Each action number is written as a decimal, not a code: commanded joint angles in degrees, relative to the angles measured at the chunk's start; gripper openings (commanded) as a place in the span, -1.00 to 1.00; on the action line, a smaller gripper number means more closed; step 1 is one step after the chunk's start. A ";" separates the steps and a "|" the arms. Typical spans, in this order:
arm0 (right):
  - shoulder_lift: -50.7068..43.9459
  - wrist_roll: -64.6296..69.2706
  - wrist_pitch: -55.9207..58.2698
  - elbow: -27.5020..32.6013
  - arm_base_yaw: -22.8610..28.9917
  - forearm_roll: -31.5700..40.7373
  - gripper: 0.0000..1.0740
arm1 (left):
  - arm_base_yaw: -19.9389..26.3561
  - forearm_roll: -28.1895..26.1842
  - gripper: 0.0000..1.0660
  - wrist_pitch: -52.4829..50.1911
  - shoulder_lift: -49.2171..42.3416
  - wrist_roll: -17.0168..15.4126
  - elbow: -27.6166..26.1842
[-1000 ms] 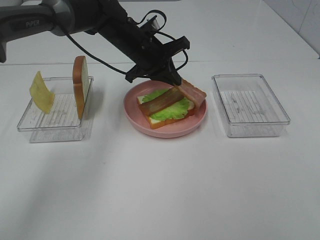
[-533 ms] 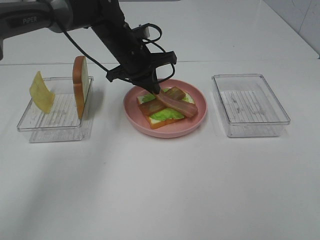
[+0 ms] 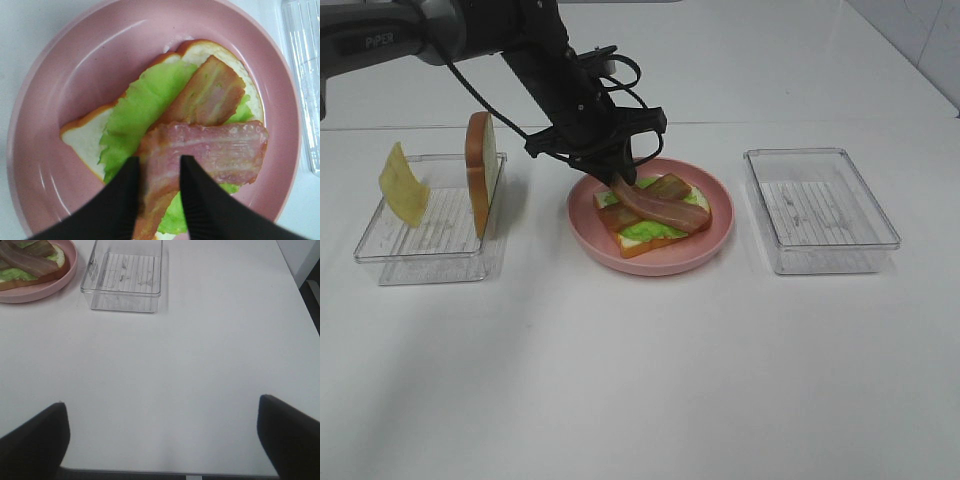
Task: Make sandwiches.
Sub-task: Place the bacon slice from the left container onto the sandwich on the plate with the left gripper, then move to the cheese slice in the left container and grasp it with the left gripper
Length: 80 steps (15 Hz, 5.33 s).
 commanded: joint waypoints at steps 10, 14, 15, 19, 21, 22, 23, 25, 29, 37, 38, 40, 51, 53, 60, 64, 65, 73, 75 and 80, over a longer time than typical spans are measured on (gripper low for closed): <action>-1.78 -0.40 -0.57 0.17 -0.23 -0.23 0.84 | -0.40 7.10 0.90 19.08 -0.74 -1.43 -23.66; -1.78 -0.40 -0.57 0.17 -0.23 -0.17 0.84 | -0.06 9.57 0.89 20.17 -5.33 -1.83 -25.61; -1.78 -0.40 -0.57 0.17 -0.23 -0.17 0.84 | 0.06 10.66 0.89 20.17 -7.96 -1.78 -25.61; -1.78 -0.40 -0.57 0.17 -0.23 -0.17 0.84 | 1.66 12.61 0.89 20.17 -15.24 -1.78 -25.32; -1.78 -0.40 -0.57 0.17 -0.23 -0.17 0.84 | 3.21 12.61 0.89 20.17 -17.13 -1.83 -25.32; -1.78 -0.40 -0.57 0.17 -0.23 -0.17 0.84 | 4.93 12.55 0.89 20.17 -18.51 -1.83 -25.27; -1.78 -0.40 -0.57 0.17 -0.23 -0.17 0.84 | 5.84 12.55 0.89 20.17 -19.77 -1.83 -24.47; -1.78 -0.40 -0.57 0.17 -0.23 -0.17 0.84 | 7.39 13.46 0.89 20.17 -21.72 -1.83 -21.03; -1.78 -0.40 -0.57 0.17 -0.23 -0.17 0.84 | 14.32 13.69 0.89 20.17 -26.59 -1.83 -6.19; -1.78 -0.40 -0.57 0.17 -0.23 -0.17 0.84 | 22.75 13.01 0.89 19.88 -26.07 -2.23 8.65; -1.78 -0.40 -0.57 0.17 -0.23 -0.17 0.84 | 23.26 13.52 0.89 20.11 -24.47 -2.92 8.88; -1.78 -0.40 -0.57 0.17 -0.23 -0.17 0.84 | 23.38 14.21 0.89 20.05 -23.26 -2.92 8.88; -1.78 -0.40 -0.57 0.17 -0.23 -0.17 0.84 | 23.38 17.42 0.85 17.13 -13.92 -3.95 8.88; -1.78 -0.40 -0.57 0.17 -0.23 -0.17 0.84 | 23.38 17.36 0.84 16.16 -12.89 -3.27 8.88; -1.78 -0.40 -0.57 0.17 -0.23 -0.17 0.84 | 24.24 17.70 0.83 13.12 -8.65 -3.27 8.88; -1.78 -0.40 -0.57 0.17 -0.23 -0.17 0.84 | 24.98 16.73 0.74 9.34 -7.68 -3.27 8.88; -1.78 -0.40 -0.57 0.17 -0.23 -0.17 0.84 | 24.98 16.62 0.71 9.05 -7.51 -3.27 8.88; -1.78 -0.40 -0.57 0.17 -0.23 -0.17 0.84 | 24.98 16.56 -0.63 7.39 -6.19 -5.61 7.68; -1.78 -0.40 -0.57 0.17 -0.23 -0.17 0.84 | 24.98 16.56 -0.91 7.56 -6.19 -5.61 5.90; -1.78 -0.40 -0.57 0.17 -0.23 -0.17 0.84 | 24.98 16.44 -1.00 7.73 -6.13 -5.67 5.90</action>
